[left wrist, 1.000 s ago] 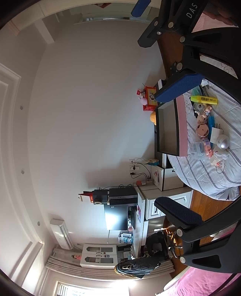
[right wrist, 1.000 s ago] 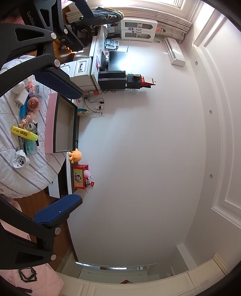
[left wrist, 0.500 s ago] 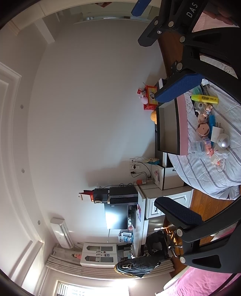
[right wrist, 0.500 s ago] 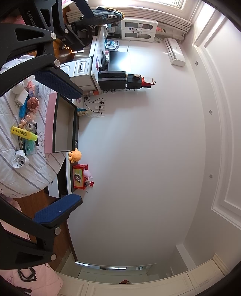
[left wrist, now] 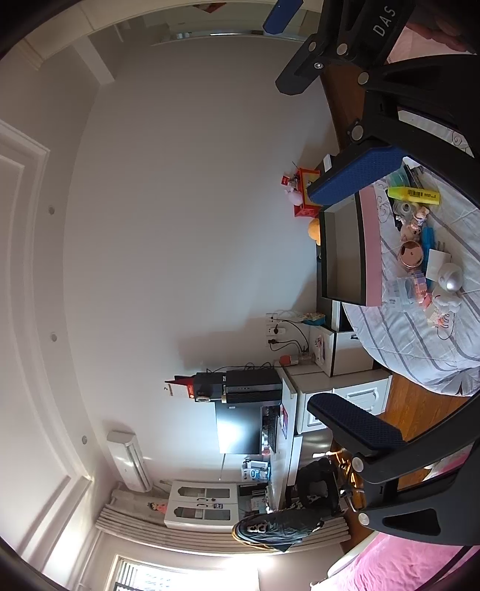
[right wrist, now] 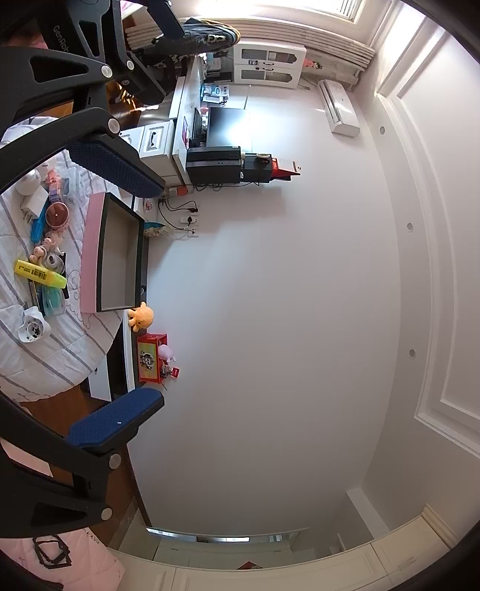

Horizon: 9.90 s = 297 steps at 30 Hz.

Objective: Organize rigid objects

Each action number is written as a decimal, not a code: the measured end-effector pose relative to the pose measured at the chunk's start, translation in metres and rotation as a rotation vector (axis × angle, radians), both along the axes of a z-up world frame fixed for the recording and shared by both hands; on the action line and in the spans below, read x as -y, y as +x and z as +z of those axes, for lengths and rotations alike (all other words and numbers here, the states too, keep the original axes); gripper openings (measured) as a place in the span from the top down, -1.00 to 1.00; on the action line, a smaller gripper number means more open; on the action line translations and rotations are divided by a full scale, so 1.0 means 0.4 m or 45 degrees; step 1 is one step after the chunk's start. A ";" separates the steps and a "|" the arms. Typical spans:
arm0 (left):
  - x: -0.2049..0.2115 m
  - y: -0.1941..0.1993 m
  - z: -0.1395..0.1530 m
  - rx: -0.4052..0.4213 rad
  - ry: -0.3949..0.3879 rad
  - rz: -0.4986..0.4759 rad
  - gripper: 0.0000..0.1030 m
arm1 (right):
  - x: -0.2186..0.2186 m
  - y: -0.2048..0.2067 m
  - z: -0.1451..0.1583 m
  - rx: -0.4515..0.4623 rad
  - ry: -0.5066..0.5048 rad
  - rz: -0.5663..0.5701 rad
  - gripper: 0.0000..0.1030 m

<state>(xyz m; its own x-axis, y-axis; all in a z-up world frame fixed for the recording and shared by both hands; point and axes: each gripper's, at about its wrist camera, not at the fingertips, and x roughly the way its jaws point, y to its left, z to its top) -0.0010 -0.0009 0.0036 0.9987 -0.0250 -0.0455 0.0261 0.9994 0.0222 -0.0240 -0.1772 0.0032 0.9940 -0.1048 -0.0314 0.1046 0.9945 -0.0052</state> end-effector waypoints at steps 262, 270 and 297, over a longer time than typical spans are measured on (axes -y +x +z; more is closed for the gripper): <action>0.096 0.417 -0.493 -0.782 0.129 -0.344 -0.31 | 0.074 0.462 -0.544 -0.902 0.070 0.262 0.49; 0.117 0.435 -0.421 -0.703 0.124 -0.375 -0.31 | 0.052 0.456 -0.455 -0.788 0.042 0.312 0.50; 0.282 1.057 -0.372 -0.830 0.308 -0.345 -0.31 | 0.146 1.022 -0.414 -0.891 0.048 0.299 0.49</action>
<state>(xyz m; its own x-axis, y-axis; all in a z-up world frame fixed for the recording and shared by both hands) 0.4217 -0.1136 -0.1453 0.7274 -0.1805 -0.6621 0.3539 0.9253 0.1365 0.3849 -0.2356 -0.1622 0.7363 0.1222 -0.6655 -0.1263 0.9911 0.0422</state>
